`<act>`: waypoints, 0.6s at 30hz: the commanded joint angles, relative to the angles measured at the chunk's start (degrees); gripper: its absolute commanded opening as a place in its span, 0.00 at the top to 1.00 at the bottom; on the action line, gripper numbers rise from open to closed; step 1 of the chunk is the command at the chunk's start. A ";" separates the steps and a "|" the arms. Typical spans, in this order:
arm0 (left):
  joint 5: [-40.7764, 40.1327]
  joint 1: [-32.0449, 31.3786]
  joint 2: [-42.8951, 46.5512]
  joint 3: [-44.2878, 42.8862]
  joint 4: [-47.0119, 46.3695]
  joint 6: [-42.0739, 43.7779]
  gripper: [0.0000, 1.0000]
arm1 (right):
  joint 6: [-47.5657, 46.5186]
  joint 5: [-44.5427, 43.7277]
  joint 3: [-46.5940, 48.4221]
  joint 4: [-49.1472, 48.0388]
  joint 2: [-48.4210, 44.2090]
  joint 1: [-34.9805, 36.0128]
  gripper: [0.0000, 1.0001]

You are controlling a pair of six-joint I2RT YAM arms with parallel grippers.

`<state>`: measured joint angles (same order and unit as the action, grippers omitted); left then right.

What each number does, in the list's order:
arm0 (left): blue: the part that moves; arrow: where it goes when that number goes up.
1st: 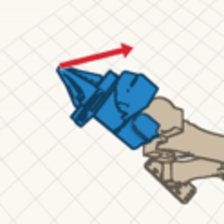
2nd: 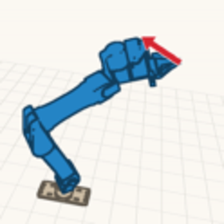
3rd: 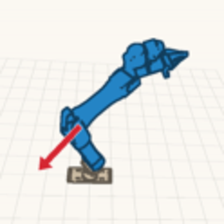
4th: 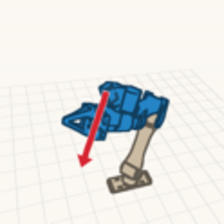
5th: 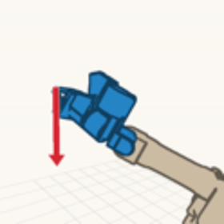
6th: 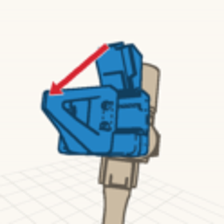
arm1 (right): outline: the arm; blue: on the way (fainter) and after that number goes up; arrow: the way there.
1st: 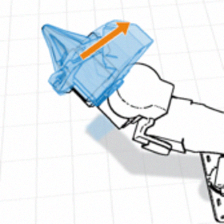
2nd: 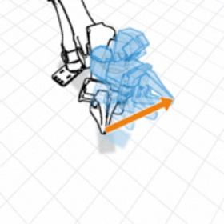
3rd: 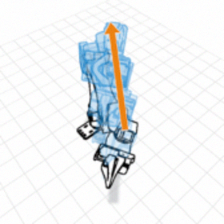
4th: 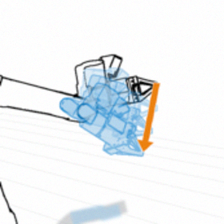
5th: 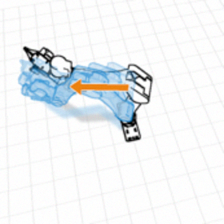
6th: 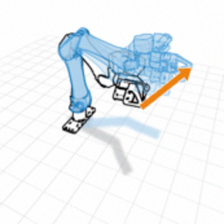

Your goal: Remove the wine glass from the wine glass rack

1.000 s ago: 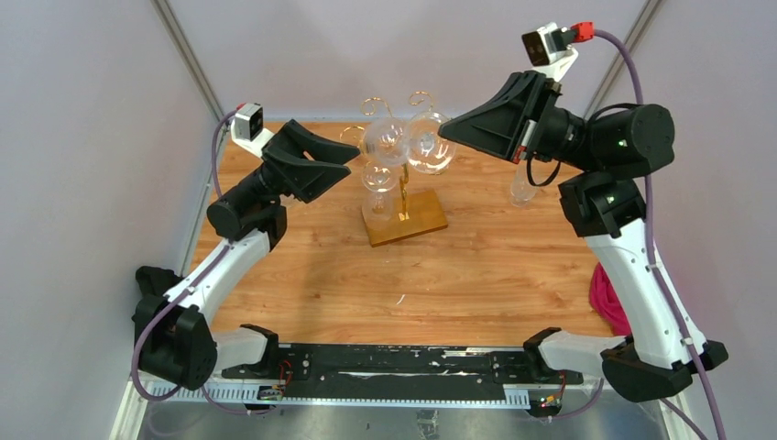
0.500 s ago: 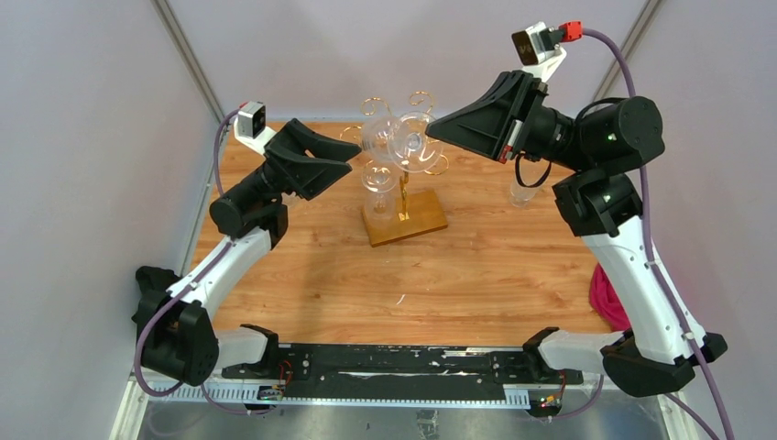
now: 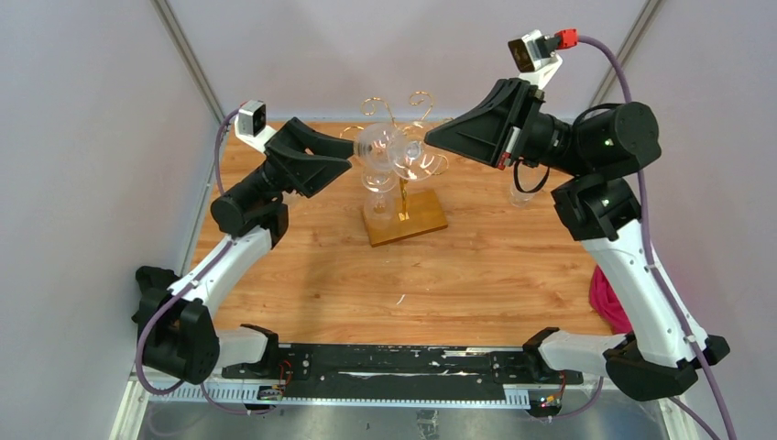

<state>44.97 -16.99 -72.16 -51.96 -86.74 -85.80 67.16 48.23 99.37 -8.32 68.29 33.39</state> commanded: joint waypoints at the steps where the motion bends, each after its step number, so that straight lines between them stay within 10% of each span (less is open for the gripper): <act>1: -0.07 0.29 1.08 -2.15 -2.64 -0.73 0.44 | 5.61 0.13 -5.04 -11.37 0.56 1.15 1.00; 9: -0.17 0.29 4.96 -1.51 -2.62 -2.32 0.45 | 15.26 -0.02 -16.16 -33.06 2.64 1.86 1.00; 18: -2.81 0.29 16.38 -1.25 -2.44 -6.22 0.60 | 13.98 -0.54 -24.03 -36.12 3.53 1.29 1.00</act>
<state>42.78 -15.59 -61.01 -51.62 -83.99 -89.43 82.63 47.29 78.91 -46.78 68.75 34.39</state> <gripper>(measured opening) 0.430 0.076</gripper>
